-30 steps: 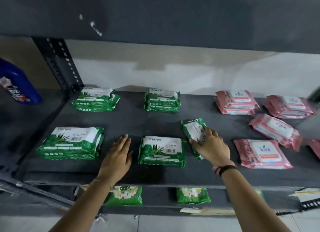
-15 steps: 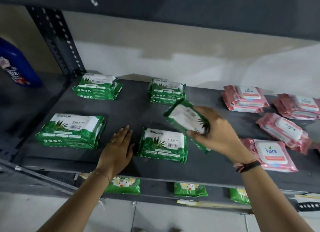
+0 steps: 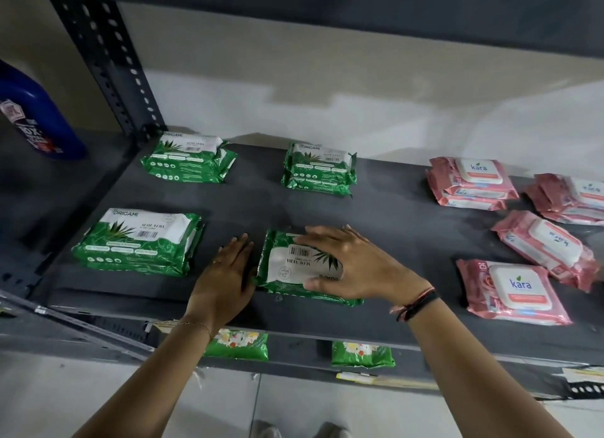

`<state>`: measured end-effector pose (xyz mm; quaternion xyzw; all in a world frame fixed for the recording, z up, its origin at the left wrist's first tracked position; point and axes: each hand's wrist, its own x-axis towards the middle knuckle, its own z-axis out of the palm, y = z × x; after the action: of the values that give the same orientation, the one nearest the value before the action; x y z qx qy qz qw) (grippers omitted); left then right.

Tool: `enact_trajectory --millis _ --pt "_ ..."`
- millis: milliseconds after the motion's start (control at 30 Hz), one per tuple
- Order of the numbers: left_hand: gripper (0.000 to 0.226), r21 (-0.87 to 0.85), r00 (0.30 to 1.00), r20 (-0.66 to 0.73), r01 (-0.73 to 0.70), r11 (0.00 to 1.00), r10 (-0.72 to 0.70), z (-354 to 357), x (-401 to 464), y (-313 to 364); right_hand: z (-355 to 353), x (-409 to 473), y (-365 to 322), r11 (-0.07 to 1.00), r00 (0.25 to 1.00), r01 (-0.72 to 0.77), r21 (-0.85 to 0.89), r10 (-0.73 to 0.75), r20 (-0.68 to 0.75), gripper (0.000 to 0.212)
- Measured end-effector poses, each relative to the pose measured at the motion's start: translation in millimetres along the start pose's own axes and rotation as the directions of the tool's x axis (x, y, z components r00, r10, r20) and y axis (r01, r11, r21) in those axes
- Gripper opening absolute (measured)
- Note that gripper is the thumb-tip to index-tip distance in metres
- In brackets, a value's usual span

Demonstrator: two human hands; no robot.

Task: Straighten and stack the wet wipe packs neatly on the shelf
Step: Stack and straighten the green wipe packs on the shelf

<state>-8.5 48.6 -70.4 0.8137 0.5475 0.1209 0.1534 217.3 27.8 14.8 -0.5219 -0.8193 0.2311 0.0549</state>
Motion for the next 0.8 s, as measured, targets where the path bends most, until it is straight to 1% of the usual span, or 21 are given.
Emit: enact_trajectory --millis 100,167,233,267,333,367,400,433,467,500,567,633,733,800 --pt "0.052 0.007 1.000 -0.004 0.011 1.000 -0.011 0 0 0 3 -1 -6 0.998 0.996 -0.040 -0.054 0.036 -0.078 0.057" --pt "0.048 0.005 1.000 -0.020 0.011 1.000 -0.011 -2 0 3 6 -3 -11 0.984 0.984 -0.136 -0.112 0.121 -0.131 0.057" --pt "0.053 -0.006 0.999 -0.035 0.013 1.000 -0.013 -4 -2 5 10 -5 -18 0.960 0.960 -0.250 -0.130 0.227 -0.166 0.061" --pt "0.055 -0.006 0.999 -0.042 0.014 1.000 -0.014 -4 -2 6 10 -5 -21 0.952 0.950 -0.276 -0.134 0.249 -0.189 0.060" --pt "0.053 -0.002 0.998 -0.060 0.013 1.000 -0.013 -5 -4 7 7 -7 -23 0.952 0.956 -0.230 -0.201 0.182 -0.232 0.046" --pt "0.052 -0.004 0.998 -0.067 0.013 1.000 -0.013 -5 -4 7 2 -7 -21 0.951 0.968 -0.185 -0.247 0.132 -0.213 0.038" --pt "0.051 -0.009 0.997 -0.071 0.013 1.000 -0.014 -5 -4 8 -4 -9 -18 0.953 0.983 -0.120 -0.278 0.074 -0.169 0.046" --pt "0.053 -0.011 0.997 -0.069 0.014 1.000 -0.014 -6 -5 9 -9 -10 -15 0.945 0.995 -0.038 -0.325 0.005 -0.102 0.063" --pt "0.055 -0.011 0.998 -0.062 0.012 1.000 -0.013 -7 -5 10 -15 -10 -13 0.930 0.999 0.026 -0.367 -0.040 -0.031 0.074" --pt "0.056 -0.008 0.998 -0.055 0.010 1.000 -0.011 -8 -5 10 -18 -9 -13 0.910 0.997 0.071 -0.409 -0.067 0.024 0.080" --pt "0.055 0.000 0.999 -0.041 0.011 1.000 -0.011 -8 -6 12 -17 -7 -16 0.873 0.989 0.130 -0.471 -0.078 0.128 0.083" --pt "0.054 -0.002 0.999 -0.036 0.014 1.000 -0.014 -9 -6 12 -14 -4 -19 0.853 0.978 0.162 -0.496 -0.074 0.194 0.083" --pt "0.055 -0.003 0.999 -0.035 0.020 1.000 -0.020 -9 -7 12 -17 -4 -19 0.847 0.978 0.167 -0.505 -0.078 0.193 0.082" --pt "0.055 -0.009 0.999 -0.030 0.027 1.000 -0.027 -11 -6 13 -19 -4 -18 0.842 0.983 0.139 -0.521 -0.052 0.177 0.084"
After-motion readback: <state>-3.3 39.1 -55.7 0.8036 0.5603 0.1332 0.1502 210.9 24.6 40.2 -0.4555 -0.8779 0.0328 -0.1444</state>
